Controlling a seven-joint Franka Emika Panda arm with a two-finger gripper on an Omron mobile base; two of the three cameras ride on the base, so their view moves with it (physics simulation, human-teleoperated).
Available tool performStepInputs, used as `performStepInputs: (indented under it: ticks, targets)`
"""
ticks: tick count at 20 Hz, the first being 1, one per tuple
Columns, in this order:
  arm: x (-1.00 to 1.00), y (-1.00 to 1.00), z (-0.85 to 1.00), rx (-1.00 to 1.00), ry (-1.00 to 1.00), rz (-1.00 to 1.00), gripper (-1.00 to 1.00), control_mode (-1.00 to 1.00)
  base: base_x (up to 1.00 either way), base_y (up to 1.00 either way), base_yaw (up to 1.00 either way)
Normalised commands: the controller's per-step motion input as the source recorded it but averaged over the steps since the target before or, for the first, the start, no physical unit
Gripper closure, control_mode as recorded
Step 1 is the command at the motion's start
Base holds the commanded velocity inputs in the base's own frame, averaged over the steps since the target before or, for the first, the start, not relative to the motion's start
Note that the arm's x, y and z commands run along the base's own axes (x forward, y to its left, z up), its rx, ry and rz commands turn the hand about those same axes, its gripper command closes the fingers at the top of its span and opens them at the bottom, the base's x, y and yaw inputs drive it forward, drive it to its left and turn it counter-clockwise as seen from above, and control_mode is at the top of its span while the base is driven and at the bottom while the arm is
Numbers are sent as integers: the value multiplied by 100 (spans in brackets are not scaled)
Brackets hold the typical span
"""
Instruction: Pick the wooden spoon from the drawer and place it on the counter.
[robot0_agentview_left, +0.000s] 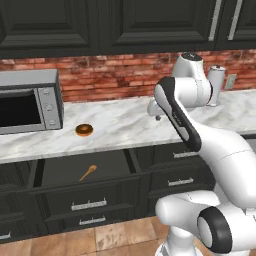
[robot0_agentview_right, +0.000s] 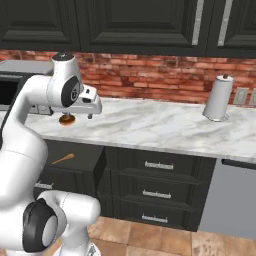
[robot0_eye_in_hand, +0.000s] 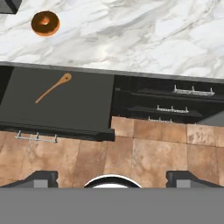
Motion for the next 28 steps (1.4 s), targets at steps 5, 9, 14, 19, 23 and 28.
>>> performStepInputs:
  ticks: [5, 9, 14, 19, 23, 28]
  targets:
    - [0, 14, -17, 4, 3, 0, -100, -100, 0, 0, 0]
    - [8, 49, -61, 10, 8, 0, -100, -100, 0, 0, 0]
    - [1, 52, -52, 11, 11, 11, -100, -100, 0, 0, 0]
    - [-1, 41, -32, 2, 1, 12, -100, -100, 0, 0, 0]
    - [7, 57, -52, 0, 7, 5, -100, -100, 0, 0, 0]
    - [32, 67, -86, 0, 9, 0, -100, -100, 0, 0, 0]
